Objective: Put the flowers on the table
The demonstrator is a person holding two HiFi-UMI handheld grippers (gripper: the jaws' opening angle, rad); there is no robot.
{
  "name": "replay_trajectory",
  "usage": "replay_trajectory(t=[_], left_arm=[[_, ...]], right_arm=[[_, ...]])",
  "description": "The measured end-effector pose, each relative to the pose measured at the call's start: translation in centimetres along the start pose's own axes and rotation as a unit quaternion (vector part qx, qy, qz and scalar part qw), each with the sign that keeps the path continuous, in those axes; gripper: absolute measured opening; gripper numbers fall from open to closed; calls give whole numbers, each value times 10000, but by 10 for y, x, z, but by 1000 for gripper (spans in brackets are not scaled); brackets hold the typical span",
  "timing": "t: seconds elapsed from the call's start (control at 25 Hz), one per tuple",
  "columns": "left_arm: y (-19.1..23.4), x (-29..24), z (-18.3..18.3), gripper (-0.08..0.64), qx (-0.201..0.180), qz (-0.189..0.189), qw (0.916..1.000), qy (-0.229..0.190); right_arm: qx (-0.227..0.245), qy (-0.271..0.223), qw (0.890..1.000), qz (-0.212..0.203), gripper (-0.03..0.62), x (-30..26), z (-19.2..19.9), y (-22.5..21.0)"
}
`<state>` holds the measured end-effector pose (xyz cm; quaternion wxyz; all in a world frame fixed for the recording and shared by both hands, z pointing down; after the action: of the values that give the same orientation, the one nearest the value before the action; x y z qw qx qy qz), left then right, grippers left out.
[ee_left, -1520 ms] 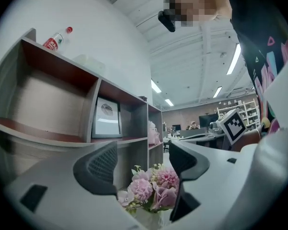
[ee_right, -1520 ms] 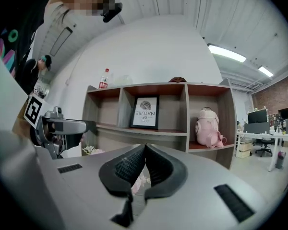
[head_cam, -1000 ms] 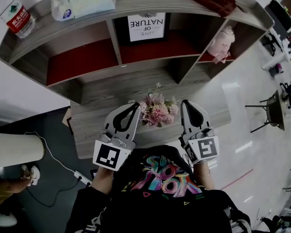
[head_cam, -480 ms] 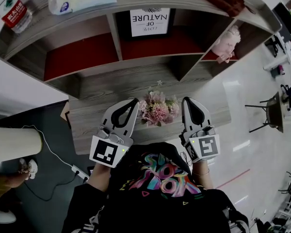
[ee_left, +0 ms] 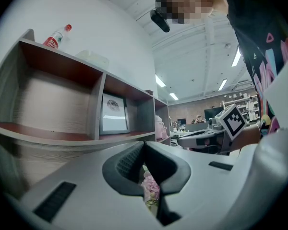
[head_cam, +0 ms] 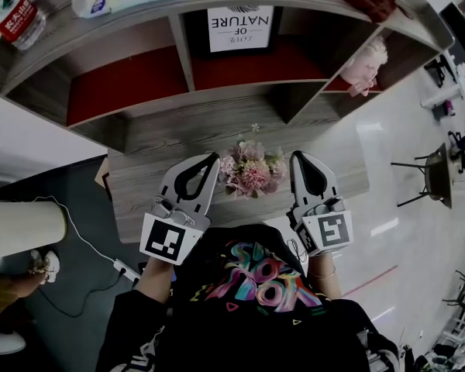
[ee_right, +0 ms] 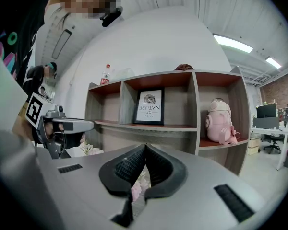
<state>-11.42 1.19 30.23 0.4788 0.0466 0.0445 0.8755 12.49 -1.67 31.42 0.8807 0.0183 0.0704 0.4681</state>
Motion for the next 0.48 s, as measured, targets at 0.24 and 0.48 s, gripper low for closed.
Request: replay_trajectory(t=[0.24, 0.48], left_arm=[[2, 0, 1, 25, -21, -6, 10000, 16], [3, 3, 3, 25, -57, -6, 10000, 64]], right_arm=[[-56, -69, 9999, 63, 15, 0, -3, 0], [-64, -49, 9999, 68, 15, 2, -2, 3]])
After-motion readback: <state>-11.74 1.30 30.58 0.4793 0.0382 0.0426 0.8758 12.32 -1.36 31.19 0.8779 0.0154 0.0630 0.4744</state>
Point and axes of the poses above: the fingertips, and each gripper's own axes: x backward along the fingers, y to its left, z out of its underside, the point moved 9 cm from there along x, backward along the fingers, and after that the axes turned 5 degrees about x, right-handed, at the moved point
